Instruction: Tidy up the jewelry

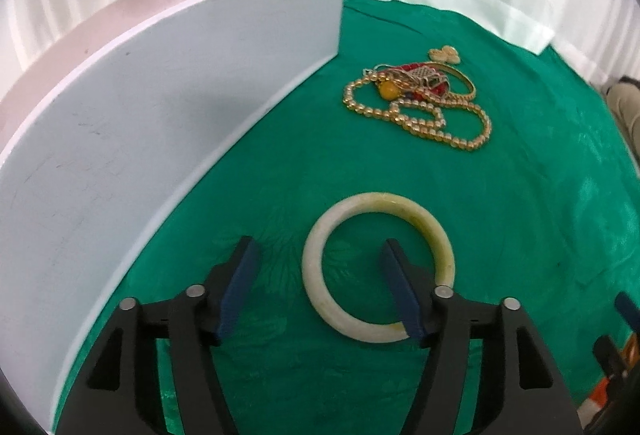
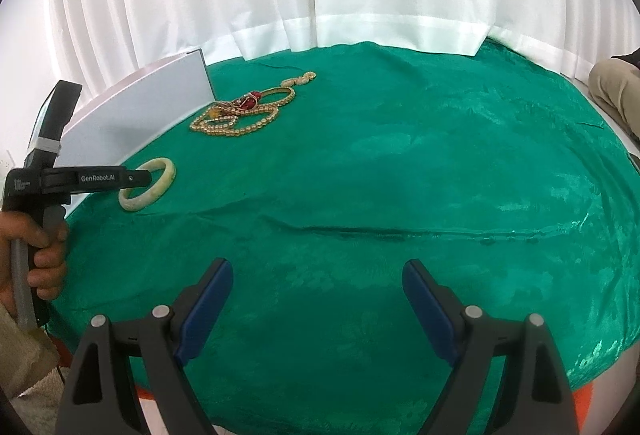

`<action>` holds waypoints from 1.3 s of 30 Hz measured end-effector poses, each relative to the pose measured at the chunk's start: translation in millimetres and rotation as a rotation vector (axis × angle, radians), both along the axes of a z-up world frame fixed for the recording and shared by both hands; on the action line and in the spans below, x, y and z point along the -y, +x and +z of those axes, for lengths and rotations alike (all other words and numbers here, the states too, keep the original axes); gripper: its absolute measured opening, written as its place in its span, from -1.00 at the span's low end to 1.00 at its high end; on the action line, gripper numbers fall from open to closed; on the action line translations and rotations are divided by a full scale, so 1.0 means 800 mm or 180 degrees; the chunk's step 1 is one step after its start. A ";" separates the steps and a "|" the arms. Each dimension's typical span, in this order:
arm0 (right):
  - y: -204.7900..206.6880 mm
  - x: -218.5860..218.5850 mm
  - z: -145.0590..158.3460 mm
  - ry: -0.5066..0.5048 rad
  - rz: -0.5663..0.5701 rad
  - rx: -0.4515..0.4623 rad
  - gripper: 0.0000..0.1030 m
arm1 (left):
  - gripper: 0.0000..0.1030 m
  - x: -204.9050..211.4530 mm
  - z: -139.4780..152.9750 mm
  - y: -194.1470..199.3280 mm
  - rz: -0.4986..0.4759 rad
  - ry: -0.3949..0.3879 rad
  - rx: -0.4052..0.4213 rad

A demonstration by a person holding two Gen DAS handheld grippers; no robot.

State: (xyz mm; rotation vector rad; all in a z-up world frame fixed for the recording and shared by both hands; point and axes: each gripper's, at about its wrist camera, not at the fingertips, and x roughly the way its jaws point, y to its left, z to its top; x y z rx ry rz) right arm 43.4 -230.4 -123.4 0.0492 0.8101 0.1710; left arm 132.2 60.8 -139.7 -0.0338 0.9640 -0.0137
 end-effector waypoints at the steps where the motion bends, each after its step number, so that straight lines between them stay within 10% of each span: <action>1: 0.000 -0.001 0.000 -0.0003 0.0003 -0.0005 0.72 | 0.37 0.003 -0.001 -0.001 -0.0013 0.0046 0.0024; 17: 0.055 -0.009 0.025 0.0271 0.0413 -0.0382 0.72 | 0.56 0.004 -0.006 -0.007 0.0032 0.0074 0.0181; 27: 0.278 -0.005 0.059 0.0531 0.0296 -0.1062 0.69 | 0.65 0.002 -0.007 -0.007 0.0036 0.0049 0.0181; 31: 0.327 -0.056 0.047 0.0774 0.0580 -0.1354 0.12 | 0.71 0.002 -0.008 -0.005 0.0003 0.0042 0.0167; 39: 0.365 -0.127 0.023 0.0537 0.0424 -0.1572 -0.05 | 0.73 0.002 -0.009 -0.005 -0.0005 0.0035 0.0168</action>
